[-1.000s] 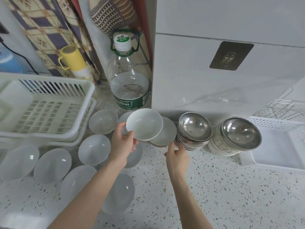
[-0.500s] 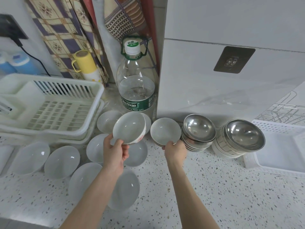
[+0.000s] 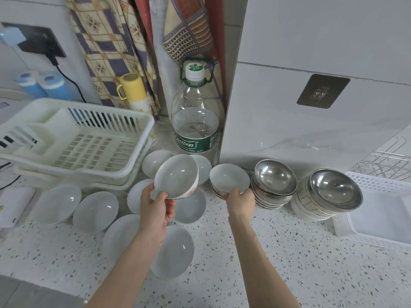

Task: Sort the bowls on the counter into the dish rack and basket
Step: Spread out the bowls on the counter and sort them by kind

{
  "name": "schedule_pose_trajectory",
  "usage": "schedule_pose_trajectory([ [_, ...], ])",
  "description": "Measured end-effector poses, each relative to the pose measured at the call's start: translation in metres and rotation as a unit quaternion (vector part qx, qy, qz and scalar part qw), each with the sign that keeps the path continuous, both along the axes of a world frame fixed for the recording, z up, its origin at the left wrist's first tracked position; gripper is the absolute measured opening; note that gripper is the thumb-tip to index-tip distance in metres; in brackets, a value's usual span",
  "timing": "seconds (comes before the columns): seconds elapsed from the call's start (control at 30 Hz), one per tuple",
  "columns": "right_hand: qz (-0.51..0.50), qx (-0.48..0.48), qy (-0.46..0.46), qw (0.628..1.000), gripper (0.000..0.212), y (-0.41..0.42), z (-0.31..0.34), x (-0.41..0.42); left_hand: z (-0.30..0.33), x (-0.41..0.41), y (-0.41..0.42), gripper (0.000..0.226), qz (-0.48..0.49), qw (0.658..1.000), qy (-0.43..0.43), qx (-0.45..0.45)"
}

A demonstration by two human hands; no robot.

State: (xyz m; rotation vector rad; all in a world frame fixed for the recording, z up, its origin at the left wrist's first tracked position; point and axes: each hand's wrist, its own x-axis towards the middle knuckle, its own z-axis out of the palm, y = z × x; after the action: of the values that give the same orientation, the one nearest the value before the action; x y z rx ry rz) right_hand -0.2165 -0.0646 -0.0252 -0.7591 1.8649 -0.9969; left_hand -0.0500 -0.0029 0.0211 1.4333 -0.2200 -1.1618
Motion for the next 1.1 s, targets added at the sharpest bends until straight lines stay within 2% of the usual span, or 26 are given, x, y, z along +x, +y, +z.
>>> schedule_pose_trajectory([
  [0.23, 0.02, -0.043, 0.016, 0.999, 0.027, 0.012, 0.011, 0.001, 0.002, 0.002, 0.009, 0.035, 0.008, 1.0, 0.011, -0.003],
  [0.33, 0.035, -0.094, -0.006, 0.995, 0.038, 0.032, 0.017, -0.001, 0.0, 0.002, 0.014, 0.037, 0.009, 1.0, 0.011, -0.003],
  [0.47, 0.033, -0.116, -0.015, 0.993, 0.042, 0.07, 0.016, -0.012, -0.003, 0.003, 0.023, 0.037, 0.006, 1.0, 0.007, -0.013],
  [0.77, 0.032, -0.057, -0.046, 0.997, 0.049, 0.138, -0.015, -0.033, -0.017, 0.001, 0.045, 0.038, 0.0, 1.0, 0.003, 0.008],
  [0.93, 0.021, -0.024, -0.06, 0.998, 0.047, 0.144, -0.025, -0.028, -0.02, 0.005, 0.058, 0.04, -0.012, 1.0, -0.008, 0.028],
  [1.1, 0.023, -0.03, -0.079, 0.996, 0.046, 0.136, -0.028, -0.025, -0.019, 0.004, 0.066, 0.037, -0.023, 0.999, -0.017, 0.038],
])
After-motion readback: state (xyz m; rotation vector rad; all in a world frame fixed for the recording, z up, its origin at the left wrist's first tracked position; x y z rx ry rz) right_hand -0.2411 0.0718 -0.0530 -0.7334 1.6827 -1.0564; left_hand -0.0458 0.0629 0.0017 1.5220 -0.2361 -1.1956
